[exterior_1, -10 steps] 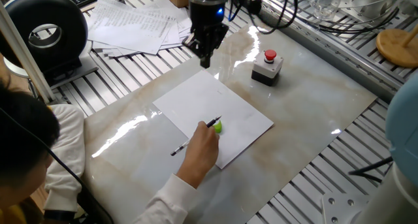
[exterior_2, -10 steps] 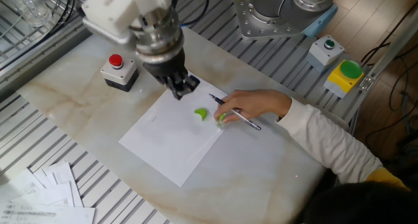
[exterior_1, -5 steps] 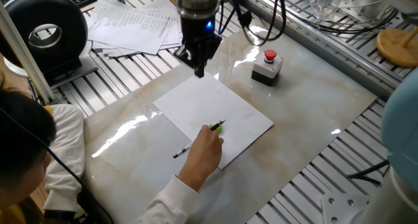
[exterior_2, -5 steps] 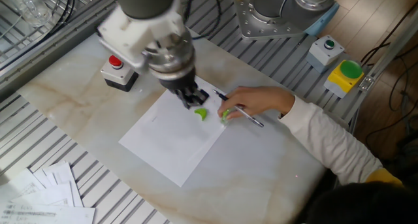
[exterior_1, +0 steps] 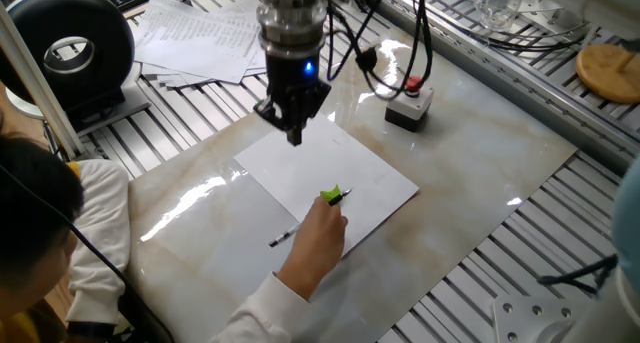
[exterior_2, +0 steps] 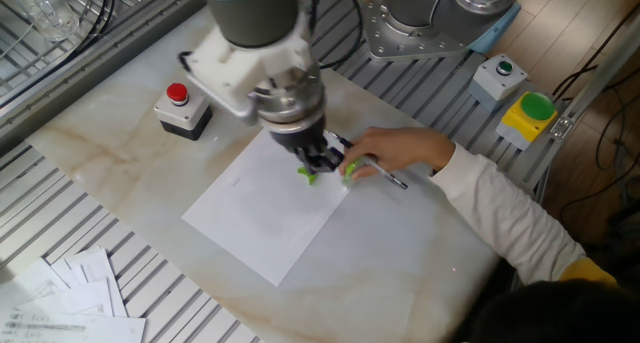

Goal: Use the correction tape on paper

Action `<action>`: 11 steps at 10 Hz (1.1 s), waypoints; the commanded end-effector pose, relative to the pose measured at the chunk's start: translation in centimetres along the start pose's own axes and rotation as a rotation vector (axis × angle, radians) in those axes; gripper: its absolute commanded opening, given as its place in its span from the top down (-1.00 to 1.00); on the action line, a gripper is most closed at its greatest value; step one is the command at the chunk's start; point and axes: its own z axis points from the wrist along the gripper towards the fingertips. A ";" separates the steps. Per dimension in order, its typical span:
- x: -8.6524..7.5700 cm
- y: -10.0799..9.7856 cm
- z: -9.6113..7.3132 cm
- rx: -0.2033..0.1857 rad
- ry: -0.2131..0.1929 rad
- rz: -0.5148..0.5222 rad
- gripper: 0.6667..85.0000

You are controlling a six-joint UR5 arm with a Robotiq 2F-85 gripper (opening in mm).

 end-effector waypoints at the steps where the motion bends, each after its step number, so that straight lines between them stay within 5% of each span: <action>1: 2.7 0.7 0.0 -0.009 0.019 0.003 0.98; 4: 3.6 0.8 0.3 -0.021 0.010 0.004 0.98; 7: 3.3 -0.8 0.6 0.022 -0.010 -0.113 0.94; 11: 3.3 -2.6 0.4 0.072 -0.005 -0.253 0.31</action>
